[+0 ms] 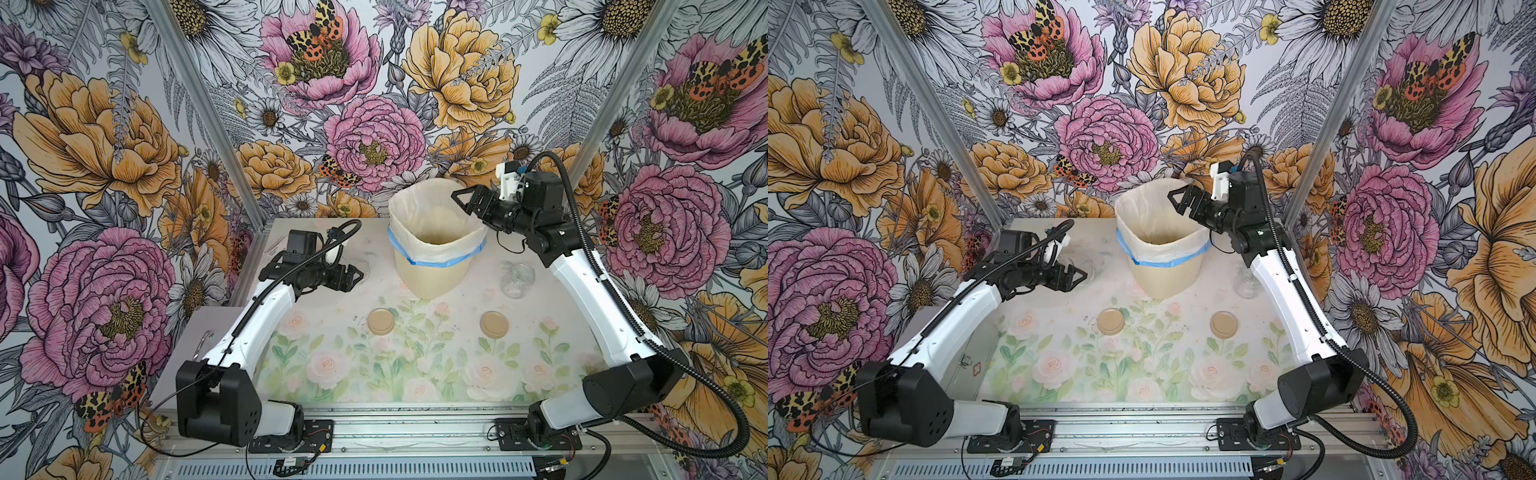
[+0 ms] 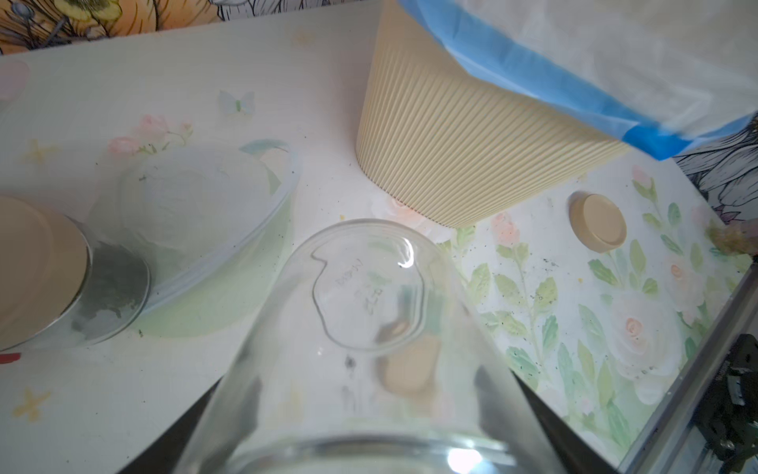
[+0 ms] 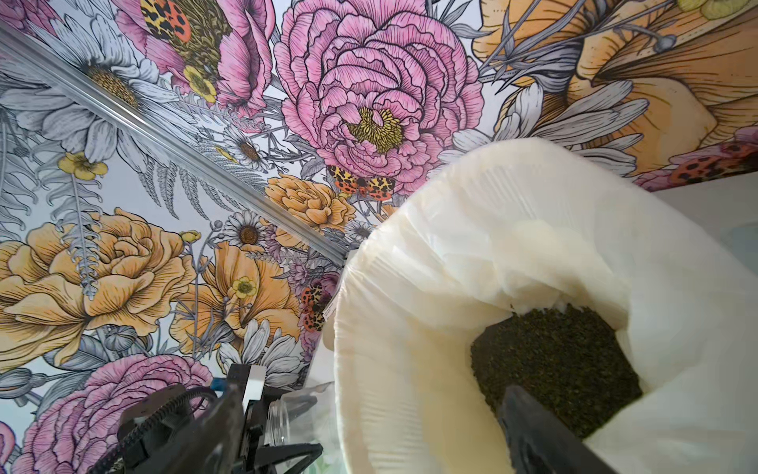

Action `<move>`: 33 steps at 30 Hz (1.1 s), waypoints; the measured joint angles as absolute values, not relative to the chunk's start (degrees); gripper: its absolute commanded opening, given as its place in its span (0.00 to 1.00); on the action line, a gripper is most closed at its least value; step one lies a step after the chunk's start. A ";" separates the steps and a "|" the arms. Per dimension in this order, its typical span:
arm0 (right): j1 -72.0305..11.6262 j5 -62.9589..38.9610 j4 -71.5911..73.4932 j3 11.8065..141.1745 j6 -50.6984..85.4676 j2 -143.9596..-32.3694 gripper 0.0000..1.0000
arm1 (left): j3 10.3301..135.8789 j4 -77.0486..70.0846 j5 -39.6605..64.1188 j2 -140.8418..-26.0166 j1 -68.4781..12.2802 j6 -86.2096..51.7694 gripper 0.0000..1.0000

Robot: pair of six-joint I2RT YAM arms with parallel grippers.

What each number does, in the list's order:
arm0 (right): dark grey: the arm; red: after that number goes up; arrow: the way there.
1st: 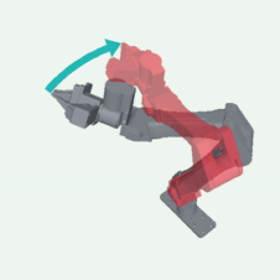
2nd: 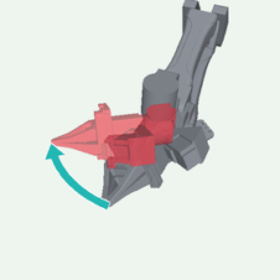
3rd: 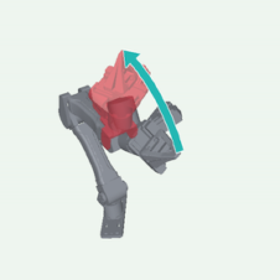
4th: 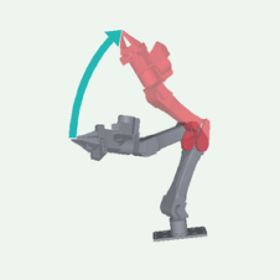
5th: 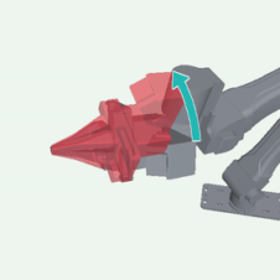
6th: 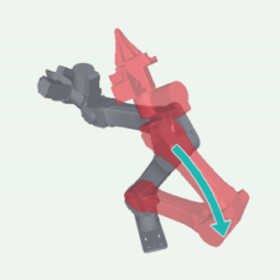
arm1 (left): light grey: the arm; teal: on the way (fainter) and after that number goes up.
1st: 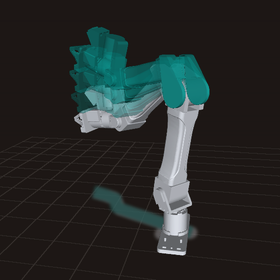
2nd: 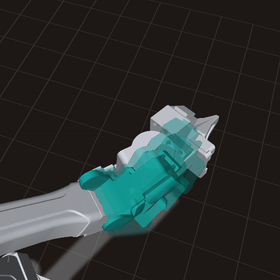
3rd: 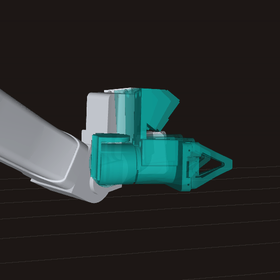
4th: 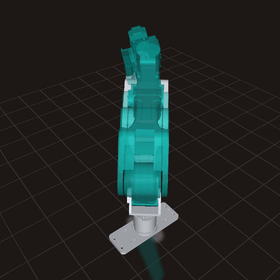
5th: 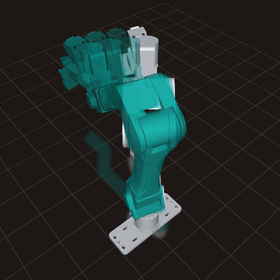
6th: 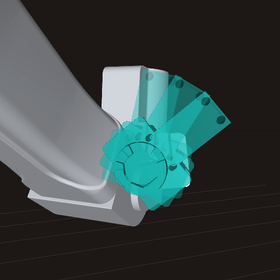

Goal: Empty moldy tea leaves from jars
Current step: Place the jar at the center of the board.

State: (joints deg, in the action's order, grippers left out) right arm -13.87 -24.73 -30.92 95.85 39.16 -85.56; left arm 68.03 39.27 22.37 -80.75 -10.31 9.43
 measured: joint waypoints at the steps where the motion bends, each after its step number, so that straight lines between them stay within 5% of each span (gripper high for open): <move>1: -13.87 -24.27 -32.01 95.85 37.98 -85.32 0.99 | 68.95 39.92 21.50 -82.43 -10.59 9.47 0.53; 15: -14.83 -17.12 -41.71 90.80 22.94 -73.01 0.99 | 90.28 54.26 12.45 -102.76 -14.28 12.43 0.52; 33: -14.83 -16.27 -44.80 85.19 20.47 -69.76 1.00 | 100.60 63.26 6.31 -116.20 -18.24 13.21 0.53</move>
State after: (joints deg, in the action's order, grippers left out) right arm -14.83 -16.27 -44.80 85.19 20.47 -69.76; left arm 100.60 63.26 6.31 -116.20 -18.24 13.21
